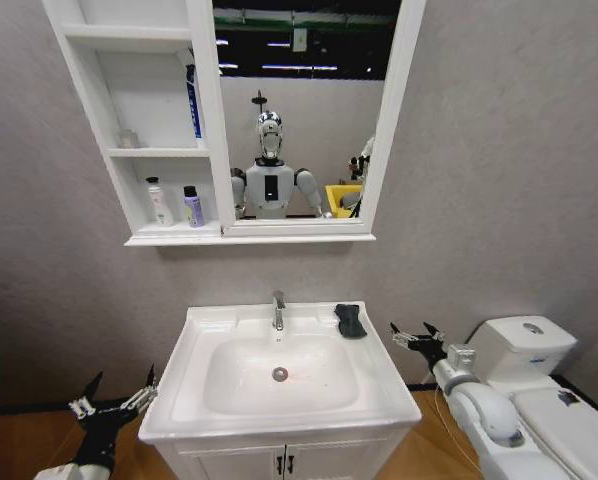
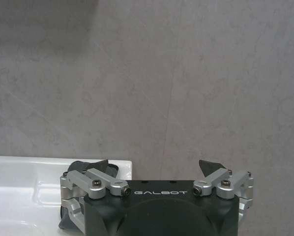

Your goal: Move facial cleanser and shampoo from washbasin to cabinet, then wipe washbasin with towel.

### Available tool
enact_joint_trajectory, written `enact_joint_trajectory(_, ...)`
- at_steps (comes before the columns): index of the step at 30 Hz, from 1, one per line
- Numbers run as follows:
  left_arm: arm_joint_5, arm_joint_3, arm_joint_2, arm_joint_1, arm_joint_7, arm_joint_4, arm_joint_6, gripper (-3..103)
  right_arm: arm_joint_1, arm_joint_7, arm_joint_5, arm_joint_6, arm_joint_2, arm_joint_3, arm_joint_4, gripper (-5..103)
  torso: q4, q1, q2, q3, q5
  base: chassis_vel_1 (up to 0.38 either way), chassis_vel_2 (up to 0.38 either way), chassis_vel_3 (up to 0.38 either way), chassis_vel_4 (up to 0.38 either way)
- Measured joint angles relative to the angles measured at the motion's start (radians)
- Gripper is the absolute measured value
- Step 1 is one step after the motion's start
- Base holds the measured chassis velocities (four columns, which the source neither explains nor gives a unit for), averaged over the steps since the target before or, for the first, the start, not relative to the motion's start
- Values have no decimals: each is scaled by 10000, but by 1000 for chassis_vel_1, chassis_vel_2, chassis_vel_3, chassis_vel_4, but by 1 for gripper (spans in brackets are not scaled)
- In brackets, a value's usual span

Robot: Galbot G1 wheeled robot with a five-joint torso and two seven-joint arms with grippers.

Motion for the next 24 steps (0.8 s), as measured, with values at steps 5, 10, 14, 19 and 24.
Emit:
enact_joint_trajectory(5,0,0,0,0,0,0,0,100,1,-2,-24,8,22,-60,32,100,-1,3,-1,1,-1,-91,88,99,-83)
enact_joint_trajectory(10,0,0,0,-1,0,0,0,100,81,-229,-59,290,28,-266,-264,100,-5,7,-1,2,0,-34,48,22,-33)
enact_joint_trajectory(14,0,0,0,-1,-1,0,0,100,561,-475,210,516,-174,-726,-909,100,-3,1,0,0,-2,0,0,0,0)
enact_joint_trajectory(19,0,0,0,0,-2,0,0,100,1742,-691,482,799,-491,-1679,-2375,100,-3,-1,2,1,-1,0,0,0,0)
enact_joint_trajectory(24,0,0,0,0,-2,0,-2,100,3080,-489,941,711,-410,-2747,-4021,100,-1,1,0,2,2,0,0,0,0)
